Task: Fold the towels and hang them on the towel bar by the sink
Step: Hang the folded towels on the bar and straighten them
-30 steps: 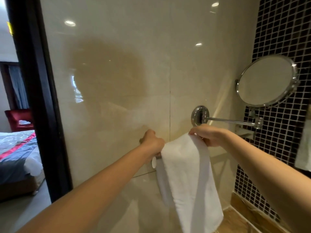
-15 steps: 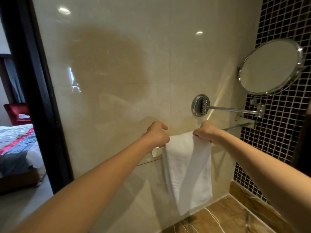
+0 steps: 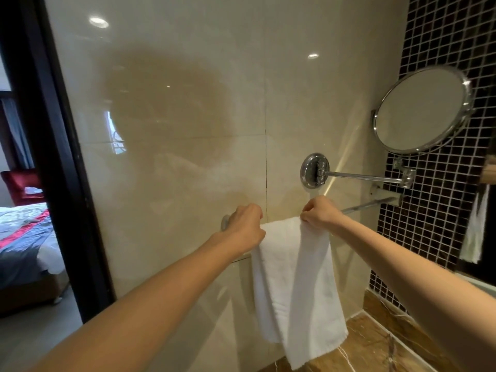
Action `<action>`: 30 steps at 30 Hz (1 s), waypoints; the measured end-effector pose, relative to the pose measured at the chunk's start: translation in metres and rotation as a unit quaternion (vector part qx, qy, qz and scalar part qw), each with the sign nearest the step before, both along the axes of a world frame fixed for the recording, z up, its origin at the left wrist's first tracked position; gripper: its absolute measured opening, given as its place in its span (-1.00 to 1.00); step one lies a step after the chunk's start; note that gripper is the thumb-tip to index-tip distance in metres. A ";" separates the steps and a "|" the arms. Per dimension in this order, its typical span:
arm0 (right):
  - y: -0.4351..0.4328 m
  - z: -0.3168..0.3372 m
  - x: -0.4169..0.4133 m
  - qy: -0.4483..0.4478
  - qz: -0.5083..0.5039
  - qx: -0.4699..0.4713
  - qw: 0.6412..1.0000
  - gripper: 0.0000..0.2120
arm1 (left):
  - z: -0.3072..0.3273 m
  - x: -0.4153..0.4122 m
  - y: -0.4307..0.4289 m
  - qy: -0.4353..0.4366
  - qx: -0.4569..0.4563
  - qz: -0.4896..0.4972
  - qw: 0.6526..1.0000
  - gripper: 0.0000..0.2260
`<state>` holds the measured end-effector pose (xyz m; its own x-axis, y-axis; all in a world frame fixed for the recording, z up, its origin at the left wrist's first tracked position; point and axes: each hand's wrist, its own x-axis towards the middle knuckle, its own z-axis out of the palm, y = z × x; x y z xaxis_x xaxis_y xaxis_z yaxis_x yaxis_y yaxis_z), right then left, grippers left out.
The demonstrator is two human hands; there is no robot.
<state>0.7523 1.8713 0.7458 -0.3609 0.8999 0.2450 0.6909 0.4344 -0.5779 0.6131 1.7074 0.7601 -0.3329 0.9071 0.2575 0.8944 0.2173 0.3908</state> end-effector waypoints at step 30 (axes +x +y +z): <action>-0.034 -0.018 0.011 -0.146 0.114 0.247 0.951 -0.73 | -0.003 0.007 0.004 0.198 -0.044 -0.048 0.978 -0.75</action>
<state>0.7635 1.8372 0.7280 -0.6508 0.5901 0.4778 0.6451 0.7616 -0.0620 0.6206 1.7115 0.7570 -0.1348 0.9537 0.2689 0.9898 0.1420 -0.0073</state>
